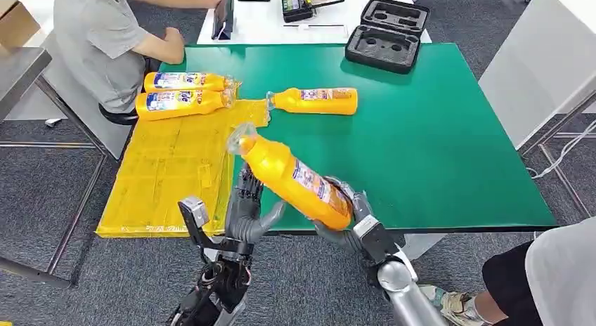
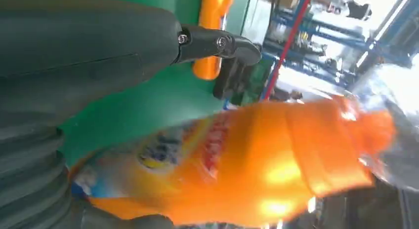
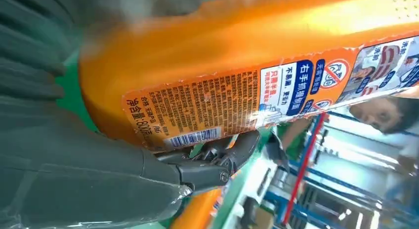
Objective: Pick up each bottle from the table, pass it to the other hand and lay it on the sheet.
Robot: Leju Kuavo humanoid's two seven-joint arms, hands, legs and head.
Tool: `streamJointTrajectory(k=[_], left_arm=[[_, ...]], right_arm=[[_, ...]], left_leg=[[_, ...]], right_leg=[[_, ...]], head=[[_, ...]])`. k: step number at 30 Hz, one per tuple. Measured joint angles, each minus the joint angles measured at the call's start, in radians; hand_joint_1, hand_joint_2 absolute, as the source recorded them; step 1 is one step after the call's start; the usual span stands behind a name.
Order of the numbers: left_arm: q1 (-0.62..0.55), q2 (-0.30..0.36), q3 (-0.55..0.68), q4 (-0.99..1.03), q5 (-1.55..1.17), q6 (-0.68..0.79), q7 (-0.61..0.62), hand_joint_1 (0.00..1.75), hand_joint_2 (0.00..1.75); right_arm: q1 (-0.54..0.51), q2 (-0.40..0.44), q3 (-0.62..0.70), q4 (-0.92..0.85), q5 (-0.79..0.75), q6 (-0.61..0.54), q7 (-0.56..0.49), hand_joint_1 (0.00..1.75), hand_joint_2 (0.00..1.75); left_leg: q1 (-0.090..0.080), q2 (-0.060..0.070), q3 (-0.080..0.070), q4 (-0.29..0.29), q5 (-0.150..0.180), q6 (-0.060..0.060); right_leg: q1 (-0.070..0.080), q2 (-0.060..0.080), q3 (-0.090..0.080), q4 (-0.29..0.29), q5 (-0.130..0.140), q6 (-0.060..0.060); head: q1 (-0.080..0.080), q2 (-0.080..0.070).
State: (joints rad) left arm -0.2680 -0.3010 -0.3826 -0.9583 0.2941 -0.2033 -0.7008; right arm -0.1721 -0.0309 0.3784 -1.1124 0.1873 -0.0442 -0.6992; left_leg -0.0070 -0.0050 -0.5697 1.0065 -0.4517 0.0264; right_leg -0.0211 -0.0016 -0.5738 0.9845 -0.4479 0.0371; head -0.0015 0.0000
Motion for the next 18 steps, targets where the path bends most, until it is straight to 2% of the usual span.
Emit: streamJointTrajectory(k=[18], left_arm=[[-0.013, -0.005, -0.007, 0.027, 0.011, -0.059, 0.000, 0.00, 1.75]], right_arm=[[-0.012, -0.003, 0.006, 0.085, 0.002, 0.023, 0.000, 1.75, 1.75]], left_leg=[[0.000, 0.000, 0.000, 0.000, 0.000, 0.000]], right_leg=[[0.000, 0.000, 0.000, 0.000, 0.000, 0.000]], head=[[0.000, 0.000]])
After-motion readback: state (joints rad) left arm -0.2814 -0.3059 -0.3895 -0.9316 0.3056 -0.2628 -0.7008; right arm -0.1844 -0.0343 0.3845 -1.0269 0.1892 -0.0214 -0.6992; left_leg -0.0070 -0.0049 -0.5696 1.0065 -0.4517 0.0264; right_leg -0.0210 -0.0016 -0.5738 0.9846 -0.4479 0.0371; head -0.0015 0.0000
